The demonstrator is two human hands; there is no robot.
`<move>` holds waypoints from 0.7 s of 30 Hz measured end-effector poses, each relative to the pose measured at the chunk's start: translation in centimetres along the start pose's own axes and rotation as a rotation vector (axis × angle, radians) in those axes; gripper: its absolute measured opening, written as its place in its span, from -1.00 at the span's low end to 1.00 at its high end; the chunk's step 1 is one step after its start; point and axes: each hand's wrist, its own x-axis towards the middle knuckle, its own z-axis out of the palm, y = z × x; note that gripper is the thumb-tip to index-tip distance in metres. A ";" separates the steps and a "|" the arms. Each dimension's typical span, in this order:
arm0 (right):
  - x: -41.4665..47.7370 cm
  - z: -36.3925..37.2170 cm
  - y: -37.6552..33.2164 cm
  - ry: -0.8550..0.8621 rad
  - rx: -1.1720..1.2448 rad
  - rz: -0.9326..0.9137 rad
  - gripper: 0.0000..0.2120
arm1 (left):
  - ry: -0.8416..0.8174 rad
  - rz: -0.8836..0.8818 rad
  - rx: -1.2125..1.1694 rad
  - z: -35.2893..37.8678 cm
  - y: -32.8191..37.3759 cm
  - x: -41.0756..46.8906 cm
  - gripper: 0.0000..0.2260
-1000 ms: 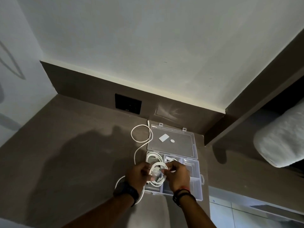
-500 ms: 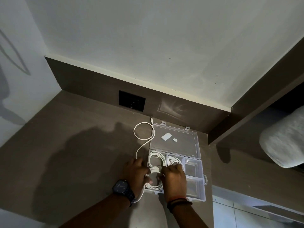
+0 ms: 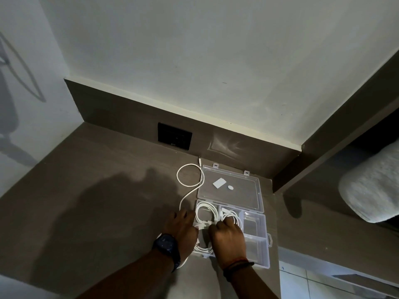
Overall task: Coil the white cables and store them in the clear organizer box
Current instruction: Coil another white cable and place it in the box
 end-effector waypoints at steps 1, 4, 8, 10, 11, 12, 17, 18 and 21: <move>0.2 -0.1 -0.2 0.003 -0.012 0.002 -0.73 | -0.001 0.009 -0.005 0.1 0.0 0.1 -0.70; 0.6 -0.6 -0.6 -0.009 -0.024 -0.028 -0.80 | -0.028 0.028 -0.046 0.0 -0.4 0.3 -0.67; 1.4 -1.6 -0.8 -0.074 -0.096 -0.102 -0.77 | -0.055 0.096 -0.159 -0.2 -1.4 0.5 -0.67; 2.1 -2.0 -0.7 -0.069 -0.106 -0.121 -0.68 | -0.093 0.121 -0.265 -0.3 -2.2 0.6 -0.68; 2.5 -2.2 -0.6 -0.057 -0.097 -0.131 -0.64 | -0.096 0.149 -0.315 -0.2 -2.7 0.9 -0.69; 2.8 -2.3 -0.4 -0.039 -0.081 -0.139 -0.62 | -0.089 0.175 -0.364 -0.2 -3.4 1.2 -0.70; 5.3 -2.6 1.8 -0.019 0.088 -0.078 -0.65 | 0.315 0.139 -0.562 -0.7 -5.9 3.5 -0.91; 6.0 -2.7 2.1 0.000 0.141 -0.035 -0.67 | 0.392 0.081 -0.613 -0.7 -6.3 4.2 -0.90; 8.6 -2.8 2.6 0.108 0.320 0.118 -0.79 | 0.278 -0.216 -0.685 -0.6 -7.2 6.7 -0.67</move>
